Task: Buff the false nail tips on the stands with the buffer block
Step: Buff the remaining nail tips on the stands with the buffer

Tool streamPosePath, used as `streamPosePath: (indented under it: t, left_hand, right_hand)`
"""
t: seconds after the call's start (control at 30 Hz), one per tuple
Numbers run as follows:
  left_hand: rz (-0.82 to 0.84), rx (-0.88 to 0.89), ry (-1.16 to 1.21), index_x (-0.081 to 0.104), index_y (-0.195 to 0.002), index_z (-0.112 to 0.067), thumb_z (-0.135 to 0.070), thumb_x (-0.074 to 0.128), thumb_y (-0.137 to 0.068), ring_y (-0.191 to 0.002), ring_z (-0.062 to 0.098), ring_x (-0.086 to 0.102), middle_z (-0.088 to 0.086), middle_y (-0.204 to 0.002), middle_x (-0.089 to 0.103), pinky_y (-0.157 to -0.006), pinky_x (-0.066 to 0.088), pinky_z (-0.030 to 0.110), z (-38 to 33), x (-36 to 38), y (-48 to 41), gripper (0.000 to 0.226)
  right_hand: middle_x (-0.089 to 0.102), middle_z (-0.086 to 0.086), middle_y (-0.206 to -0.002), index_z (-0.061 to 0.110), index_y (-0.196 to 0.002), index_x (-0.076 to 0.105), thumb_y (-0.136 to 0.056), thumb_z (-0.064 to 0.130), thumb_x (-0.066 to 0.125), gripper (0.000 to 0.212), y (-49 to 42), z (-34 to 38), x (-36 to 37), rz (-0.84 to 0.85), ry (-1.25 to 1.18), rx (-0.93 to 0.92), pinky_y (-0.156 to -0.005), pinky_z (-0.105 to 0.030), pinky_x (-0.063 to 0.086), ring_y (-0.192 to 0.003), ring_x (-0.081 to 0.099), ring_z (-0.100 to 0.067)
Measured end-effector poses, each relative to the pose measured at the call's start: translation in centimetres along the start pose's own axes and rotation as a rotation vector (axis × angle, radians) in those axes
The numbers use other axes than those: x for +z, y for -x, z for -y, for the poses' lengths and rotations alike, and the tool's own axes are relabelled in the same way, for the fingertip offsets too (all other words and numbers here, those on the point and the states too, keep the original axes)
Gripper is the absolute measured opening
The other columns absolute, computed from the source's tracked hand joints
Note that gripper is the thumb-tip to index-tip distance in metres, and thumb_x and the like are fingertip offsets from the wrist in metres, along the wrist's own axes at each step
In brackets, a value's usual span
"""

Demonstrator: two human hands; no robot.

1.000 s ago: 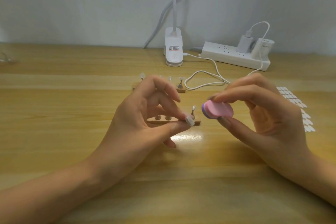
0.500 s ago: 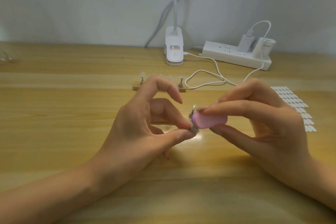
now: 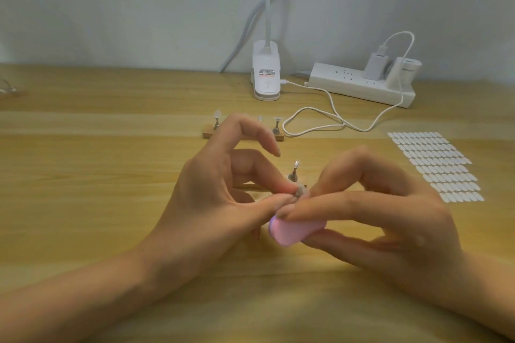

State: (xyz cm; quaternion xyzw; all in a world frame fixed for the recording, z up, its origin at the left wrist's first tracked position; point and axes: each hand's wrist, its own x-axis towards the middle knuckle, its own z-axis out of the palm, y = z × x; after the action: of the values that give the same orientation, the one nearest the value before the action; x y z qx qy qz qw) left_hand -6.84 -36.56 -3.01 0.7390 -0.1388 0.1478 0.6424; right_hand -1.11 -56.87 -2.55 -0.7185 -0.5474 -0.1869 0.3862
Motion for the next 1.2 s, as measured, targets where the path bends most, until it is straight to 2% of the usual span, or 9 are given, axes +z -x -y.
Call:
streamPosePath:
  t: [0.17,0.3,0.43,0.53,0.67,0.87,1.0,1.1,1.2]
  left_hand:
    - [0.006,0.007,-0.020,0.051,-0.096,-0.033,-0.024,0.081,-0.072,-0.057,0.016,0.065,0.000,-0.074,0.073,-0.041,0.046,0.029,-0.02,0.03,0.03,0.039]
    - [-0.005,0.005,-0.036,0.051,-0.095,-0.035,-0.028,0.081,-0.070,-0.053,0.040,0.058,0.001,-0.075,0.074,-0.038,0.042,0.039,0.16,-0.19,0.19,0.040]
    - [0.009,-0.006,-0.027,0.051,-0.096,-0.035,-0.027,0.080,-0.071,-0.056,0.032,0.065,0.000,-0.076,0.074,-0.040,0.048,0.044,0.03,0.02,0.23,0.040]
    - [0.006,0.011,-0.057,0.049,-0.101,-0.034,-0.025,0.082,-0.072,-0.049,0.018,0.059,-0.001,-0.074,0.074,-0.040,0.045,0.033,0.05,0.10,0.22,0.045]
    - [0.031,0.024,-0.089,0.049,-0.106,-0.032,-0.033,0.081,-0.072,-0.060,0.026,0.065,-0.004,-0.069,0.070,-0.042,0.050,0.036,-0.10,0.22,0.36,0.047]
    - [0.028,-0.009,-0.032,0.050,-0.106,-0.031,-0.026,0.082,-0.071,-0.061,0.025,0.069,0.001,-0.073,0.073,-0.043,0.050,0.029,0.08,0.10,0.16,0.048]
    - [0.033,-0.008,-0.014,0.050,-0.107,-0.028,-0.027,0.078,-0.073,-0.060,0.021,0.069,-0.001,-0.071,0.072,-0.042,0.050,0.029,0.05,0.18,0.29,0.045]
    - [0.043,0.000,-0.025,0.049,-0.106,-0.031,-0.025,0.078,-0.074,-0.067,0.025,0.073,0.000,-0.076,0.075,-0.042,0.048,0.026,0.00,0.14,0.30,0.044]
    - [0.047,0.002,-0.046,0.049,-0.107,-0.031,-0.024,0.077,-0.074,-0.058,0.018,0.069,-0.001,-0.077,0.075,-0.040,0.050,0.033,-0.03,0.12,0.26,0.043]
  right_hand:
    - [0.056,0.002,-0.092,0.026,-0.109,0.069,-0.086,0.022,0.074,0.023,-0.13,0.01,-0.08,-0.039,-0.020,0.055,-0.078,-0.027,0.051,-0.086,0.062,-0.010]
    - [0.053,0.003,-0.090,0.026,-0.111,0.068,-0.087,0.021,0.074,0.025,0.01,0.11,-0.17,-0.050,-0.024,0.056,-0.079,-0.025,0.049,-0.085,0.062,-0.011]
    - [0.056,0.002,-0.090,0.023,-0.107,0.071,-0.087,0.021,0.074,0.020,-0.02,0.18,0.17,0.038,-0.002,-0.014,-0.081,-0.018,0.045,-0.083,0.058,-0.009]
    - [0.055,-0.004,-0.089,0.023,-0.109,0.068,-0.085,0.020,0.074,0.024,-0.39,-0.27,-0.10,-0.058,-0.025,0.061,-0.075,-0.029,0.049,-0.082,0.059,-0.015]
    - [0.053,0.000,-0.089,0.022,-0.110,0.069,-0.087,0.022,0.073,0.023,-0.25,-0.27,0.08,-0.007,-0.063,0.039,-0.074,-0.027,0.049,-0.083,0.059,-0.012]
    - [0.054,-0.004,-0.088,0.023,-0.110,0.068,-0.085,0.020,0.075,0.026,-0.30,-0.69,-0.42,-0.071,-0.084,0.104,-0.073,-0.034,0.049,-0.082,0.061,-0.021]
    - [0.051,0.002,-0.088,0.024,-0.109,0.069,-0.087,0.022,0.073,0.023,-0.12,-0.40,0.00,-0.005,-0.041,0.036,-0.076,-0.026,0.049,-0.082,0.061,-0.014]
    - [0.055,-0.004,-0.088,0.025,-0.110,0.067,-0.086,0.022,0.074,0.025,-0.36,-0.58,-0.35,-0.056,-0.045,0.092,-0.074,-0.031,0.050,-0.081,0.060,-0.017]
    - [0.056,-0.002,-0.090,0.024,-0.108,0.070,-0.087,0.022,0.073,0.022,-0.15,-0.27,0.02,0.031,-0.042,0.039,-0.076,-0.024,0.049,-0.083,0.060,-0.011]
